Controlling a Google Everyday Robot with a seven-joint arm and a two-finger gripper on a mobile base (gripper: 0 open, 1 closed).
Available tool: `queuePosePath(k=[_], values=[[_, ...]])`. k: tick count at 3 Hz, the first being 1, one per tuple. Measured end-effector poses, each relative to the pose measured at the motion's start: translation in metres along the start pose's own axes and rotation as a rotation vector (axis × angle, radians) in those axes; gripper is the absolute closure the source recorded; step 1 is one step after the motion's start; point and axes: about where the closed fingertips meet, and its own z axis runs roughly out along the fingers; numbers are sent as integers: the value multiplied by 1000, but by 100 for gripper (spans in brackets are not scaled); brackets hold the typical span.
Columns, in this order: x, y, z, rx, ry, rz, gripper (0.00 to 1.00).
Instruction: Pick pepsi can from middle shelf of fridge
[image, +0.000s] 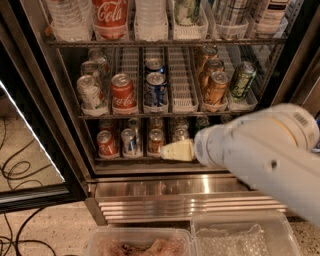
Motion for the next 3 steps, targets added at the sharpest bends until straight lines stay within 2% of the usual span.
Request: queuePosePath(k=[1,2,3], values=[[18,-3,-23,65,-127,-29,0],[6,-10,-34,69,-218,-7,0],[6,-9,-34,68,-218,-7,0]])
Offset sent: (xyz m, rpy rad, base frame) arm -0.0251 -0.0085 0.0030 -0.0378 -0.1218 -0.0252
